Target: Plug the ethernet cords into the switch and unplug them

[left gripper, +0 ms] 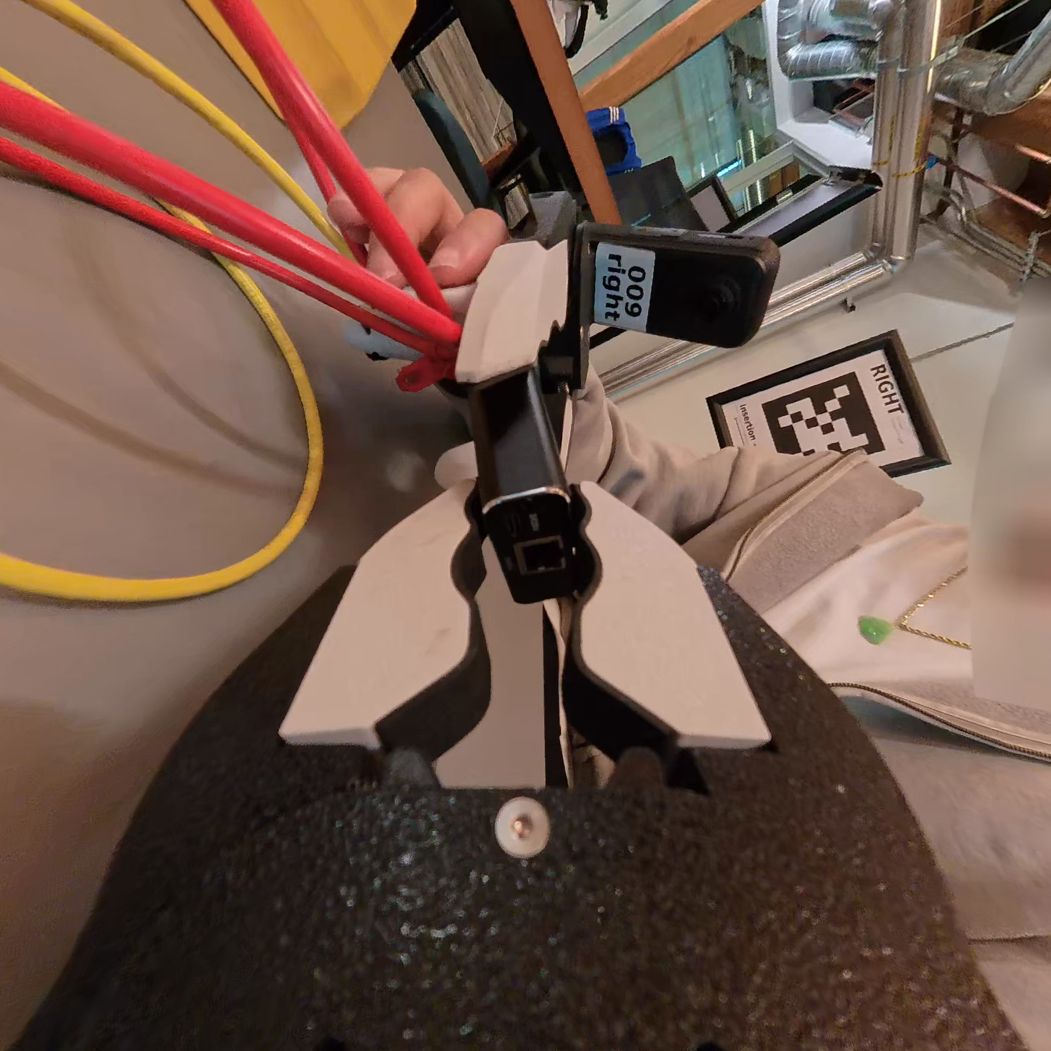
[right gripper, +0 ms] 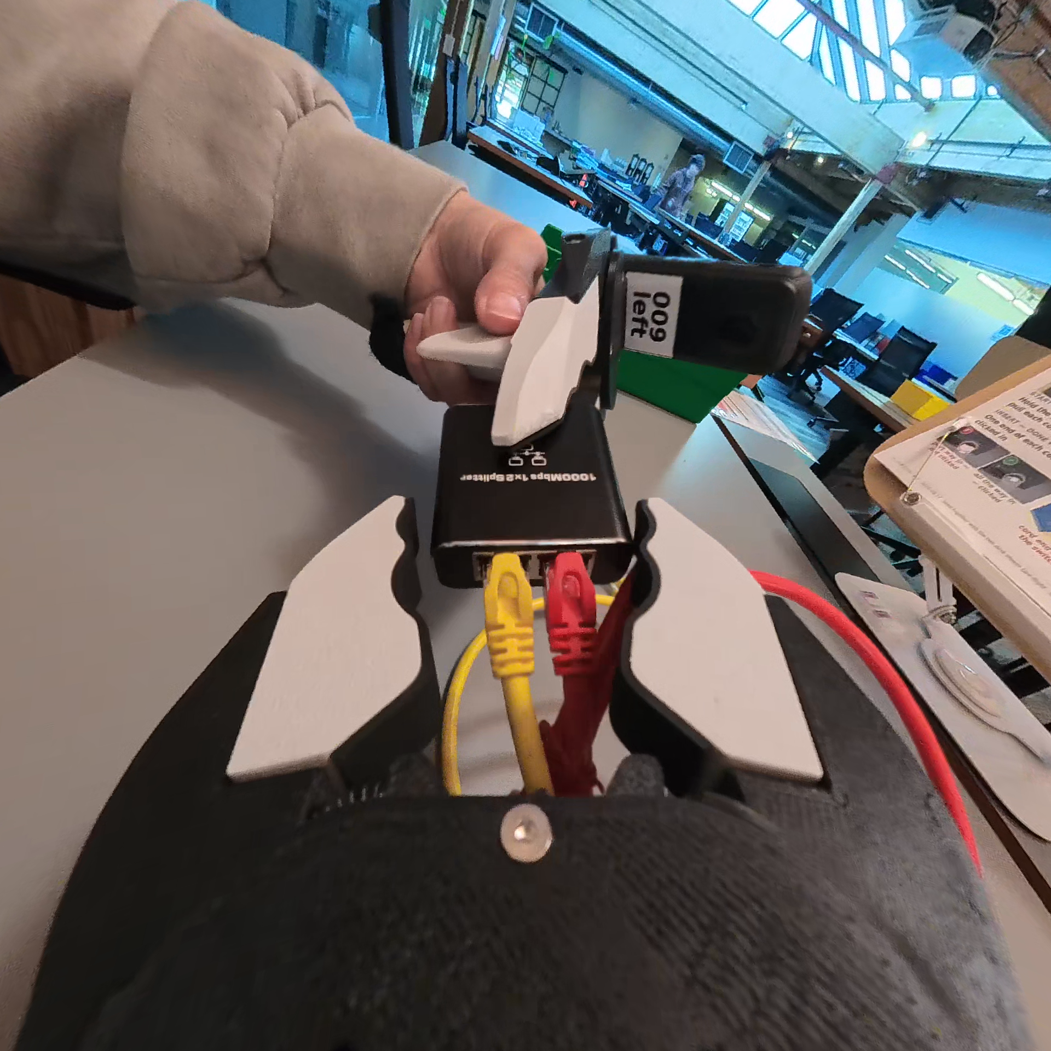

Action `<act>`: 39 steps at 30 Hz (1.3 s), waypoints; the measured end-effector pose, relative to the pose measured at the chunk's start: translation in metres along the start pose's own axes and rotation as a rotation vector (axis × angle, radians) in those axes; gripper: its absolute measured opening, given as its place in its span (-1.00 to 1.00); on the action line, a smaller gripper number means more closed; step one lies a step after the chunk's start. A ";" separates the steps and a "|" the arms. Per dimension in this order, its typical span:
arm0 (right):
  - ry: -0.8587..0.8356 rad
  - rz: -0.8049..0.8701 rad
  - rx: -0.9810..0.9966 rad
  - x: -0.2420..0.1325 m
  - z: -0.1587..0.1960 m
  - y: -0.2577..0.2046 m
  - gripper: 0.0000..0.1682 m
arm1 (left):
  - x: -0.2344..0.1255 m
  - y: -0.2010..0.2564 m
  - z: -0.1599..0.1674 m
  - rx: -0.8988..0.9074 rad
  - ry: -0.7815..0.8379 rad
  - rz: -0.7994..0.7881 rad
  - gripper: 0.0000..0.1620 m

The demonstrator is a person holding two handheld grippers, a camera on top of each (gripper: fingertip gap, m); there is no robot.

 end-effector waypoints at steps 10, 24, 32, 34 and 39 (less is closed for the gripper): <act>0.085 0.001 0.007 -0.001 -0.001 -0.004 -0.13 | 0.013 0.003 0.002 0.040 -0.037 0.003 -0.66; 0.090 -0.106 0.039 -0.003 -0.001 -0.006 -0.24 | 0.006 0.008 0.001 0.062 -0.139 0.005 -0.66; 0.078 -0.087 0.009 0.000 0.000 -0.009 -0.24 | 0.005 0.008 0.008 0.027 -0.079 0.043 -0.66; 0.041 -0.066 0.040 0.000 -0.002 -0.007 -0.24 | 0.003 0.007 0.007 0.012 -0.046 0.044 -0.65; 0.052 -0.097 0.187 -0.004 0.001 0.001 -0.24 | -0.012 0.007 -0.006 0.093 0.081 -0.138 -0.56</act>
Point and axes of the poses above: each gripper's, where its closed fingertips meet, x out along the fingers, z out of its underside, y = z × x across the jaws, the point moved 7 cm from there along -x, back along the fingers, and after that the axes turned 15 degrees about x, right-handed, at the moved point
